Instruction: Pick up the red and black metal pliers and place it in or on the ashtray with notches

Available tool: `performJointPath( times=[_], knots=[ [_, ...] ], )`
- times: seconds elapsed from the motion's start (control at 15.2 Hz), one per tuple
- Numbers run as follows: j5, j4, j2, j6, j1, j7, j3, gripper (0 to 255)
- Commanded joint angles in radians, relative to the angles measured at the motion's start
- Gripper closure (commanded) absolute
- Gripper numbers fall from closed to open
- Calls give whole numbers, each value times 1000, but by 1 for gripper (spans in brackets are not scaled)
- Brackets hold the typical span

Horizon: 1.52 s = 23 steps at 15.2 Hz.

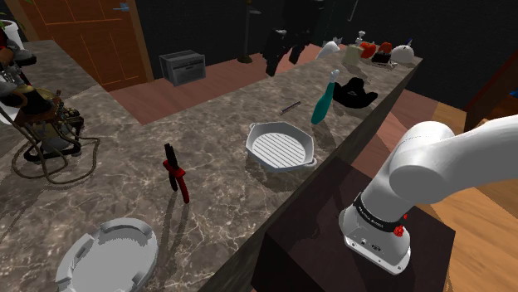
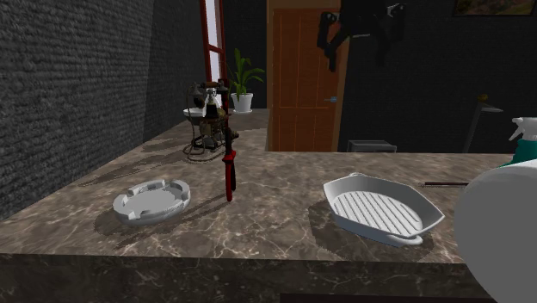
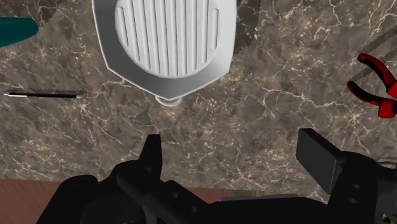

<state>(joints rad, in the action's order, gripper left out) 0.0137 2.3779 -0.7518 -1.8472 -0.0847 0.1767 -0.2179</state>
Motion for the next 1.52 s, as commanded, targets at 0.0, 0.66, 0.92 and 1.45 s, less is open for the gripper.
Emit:
performJointPath(
  times=[0.0, 0.66, 0.92, 1.45],
  knots=[
    [9, 9, 33, -36, -9, 49, -53, 0],
    [-17, -40, 265, -176, -11, 286, -309, 0],
    [-76, -93, 394, -219, 12, 403, -420, 0],
    [-355, -261, 753, -229, 42, 720, -627, 0]
  ],
)
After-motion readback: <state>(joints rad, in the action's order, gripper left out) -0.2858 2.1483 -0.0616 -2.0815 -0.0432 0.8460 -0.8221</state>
